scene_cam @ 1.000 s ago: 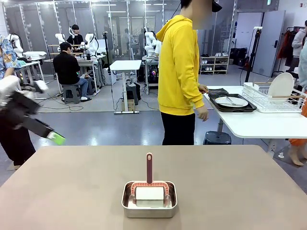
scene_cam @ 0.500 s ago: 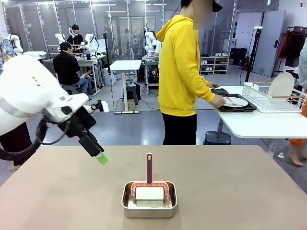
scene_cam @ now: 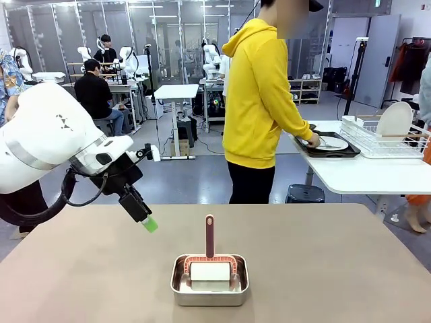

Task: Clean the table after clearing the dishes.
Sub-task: When the right (or left) Handle tray is removed, use the right hand (or left hand) to clean the right (or left) side of the table with the Lint Roller.

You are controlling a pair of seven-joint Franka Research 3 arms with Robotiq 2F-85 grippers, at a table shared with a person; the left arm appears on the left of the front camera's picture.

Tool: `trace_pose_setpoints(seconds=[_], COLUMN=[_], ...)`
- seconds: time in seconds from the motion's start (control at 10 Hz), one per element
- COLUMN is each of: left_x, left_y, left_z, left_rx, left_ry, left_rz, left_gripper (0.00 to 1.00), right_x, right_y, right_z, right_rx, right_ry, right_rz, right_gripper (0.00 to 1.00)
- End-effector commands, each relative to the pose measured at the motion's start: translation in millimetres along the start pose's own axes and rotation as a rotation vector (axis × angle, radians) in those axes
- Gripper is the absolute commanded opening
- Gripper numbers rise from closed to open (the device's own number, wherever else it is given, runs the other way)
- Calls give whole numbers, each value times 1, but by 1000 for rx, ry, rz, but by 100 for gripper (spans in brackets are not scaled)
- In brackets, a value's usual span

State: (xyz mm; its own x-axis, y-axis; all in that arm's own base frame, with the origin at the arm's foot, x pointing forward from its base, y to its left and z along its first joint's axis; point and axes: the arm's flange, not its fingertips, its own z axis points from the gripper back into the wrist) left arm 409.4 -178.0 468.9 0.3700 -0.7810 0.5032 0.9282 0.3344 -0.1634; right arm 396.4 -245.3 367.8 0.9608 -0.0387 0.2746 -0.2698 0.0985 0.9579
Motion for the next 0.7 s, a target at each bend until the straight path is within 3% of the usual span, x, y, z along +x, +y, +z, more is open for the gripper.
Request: trace_pose_setpoints(seconds=[0.0, 0.3, 0.6], left_x=[-1, 0, 66], left_y=[-2, -1, 3], left_z=[0, -1, -7], left_rx=[-3, -4, 21], left_ry=[18, 1, 144], left_rz=[3, -3, -216], left_gripper=[100, 100, 100], right_x=[-3, -3, -3], right_y=[5, 5, 5], right_z=[-2, -2, -2], right_rx=[-1, -1, -1], right_ry=[1, 1, 1], right_rz=[5, 5, 5], right_gripper=[100, 100, 100])
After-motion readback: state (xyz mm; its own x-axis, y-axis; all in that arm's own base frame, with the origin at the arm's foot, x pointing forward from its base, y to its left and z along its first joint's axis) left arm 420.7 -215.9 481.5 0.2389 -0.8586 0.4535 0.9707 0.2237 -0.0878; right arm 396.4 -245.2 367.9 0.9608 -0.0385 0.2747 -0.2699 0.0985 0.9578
